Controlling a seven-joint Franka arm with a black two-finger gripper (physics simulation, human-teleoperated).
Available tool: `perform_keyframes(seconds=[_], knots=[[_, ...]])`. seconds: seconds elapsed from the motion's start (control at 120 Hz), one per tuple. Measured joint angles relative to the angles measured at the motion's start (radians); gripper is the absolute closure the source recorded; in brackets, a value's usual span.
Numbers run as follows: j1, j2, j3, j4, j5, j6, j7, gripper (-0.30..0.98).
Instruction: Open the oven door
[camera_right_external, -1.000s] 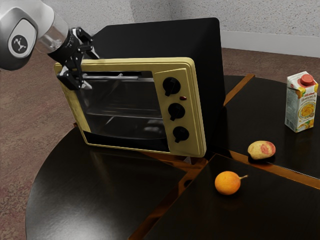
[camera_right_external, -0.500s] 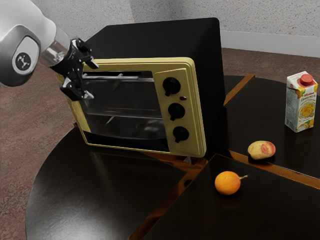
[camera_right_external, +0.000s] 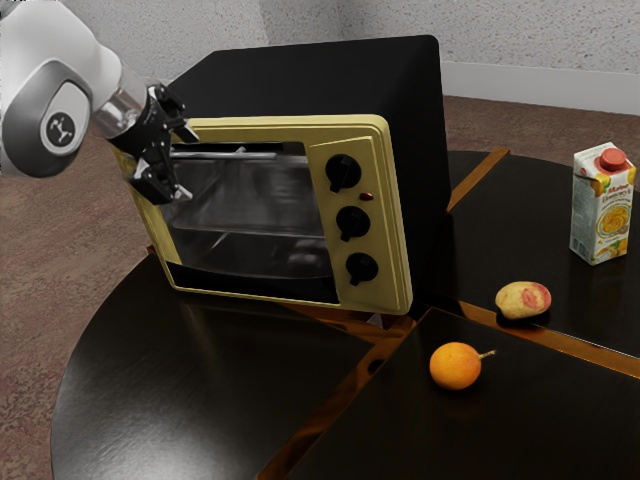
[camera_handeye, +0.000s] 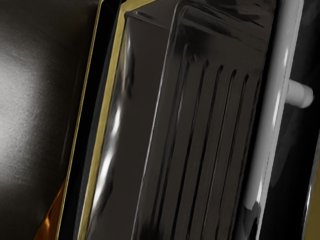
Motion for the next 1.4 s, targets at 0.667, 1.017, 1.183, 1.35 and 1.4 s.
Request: perform_keyframes(seconds=[0.667,1.017,1.183,1.35,1.4], knots=[[0.034,-0.115,0.002,-0.224,-0.002,0.051,-0.022,0.01],[0.075,-0.278,-0.001,-0.441,-0.011,0.101,-0.027,0.01],[0.157,-0.502,0.001,-0.643,-0.031,0.132,-0.05,0.22],[0.186,-0.598,-0.003,-0.675,-0.051,0.099,-0.053,0.09],[0.085,-0.557,-0.01,-0.589,-0.06,0.039,-0.08,0.07]])
